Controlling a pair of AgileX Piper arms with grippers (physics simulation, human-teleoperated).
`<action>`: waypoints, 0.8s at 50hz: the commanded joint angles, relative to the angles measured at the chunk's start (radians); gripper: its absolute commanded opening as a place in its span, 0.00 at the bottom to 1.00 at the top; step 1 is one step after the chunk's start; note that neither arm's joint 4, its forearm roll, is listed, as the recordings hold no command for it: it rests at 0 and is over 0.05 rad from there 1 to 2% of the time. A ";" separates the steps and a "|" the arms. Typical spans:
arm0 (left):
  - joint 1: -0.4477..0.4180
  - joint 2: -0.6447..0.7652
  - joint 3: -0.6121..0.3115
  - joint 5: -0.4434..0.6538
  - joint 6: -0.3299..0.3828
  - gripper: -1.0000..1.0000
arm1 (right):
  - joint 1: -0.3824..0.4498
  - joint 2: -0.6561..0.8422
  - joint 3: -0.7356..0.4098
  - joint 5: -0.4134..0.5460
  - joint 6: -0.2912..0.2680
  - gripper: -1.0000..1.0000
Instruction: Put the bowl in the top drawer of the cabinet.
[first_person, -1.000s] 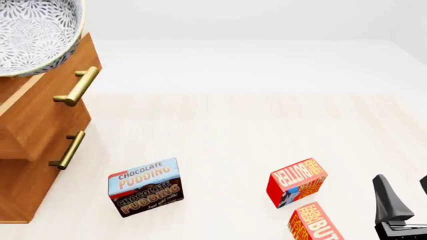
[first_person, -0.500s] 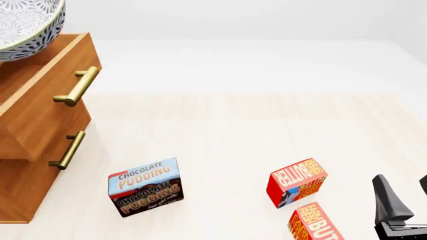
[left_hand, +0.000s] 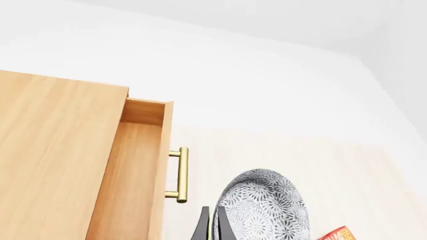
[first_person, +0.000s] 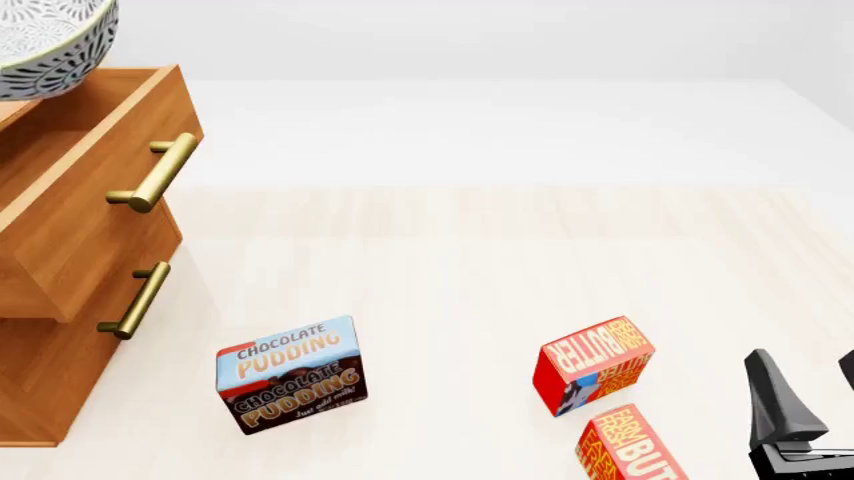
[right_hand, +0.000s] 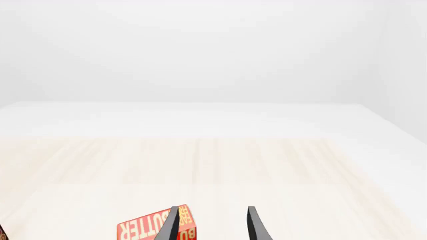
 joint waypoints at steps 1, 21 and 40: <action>0.063 0.017 -0.028 0.010 -0.040 0.00 | 0.000 -0.001 0.000 0.000 0.000 1.00; 0.155 -0.005 -0.013 -0.002 -0.141 0.00 | 0.003 -0.001 0.000 -0.001 -0.001 1.00; 0.267 -0.063 0.136 -0.082 -0.273 0.00 | 0.006 -0.001 0.000 -0.001 -0.002 1.00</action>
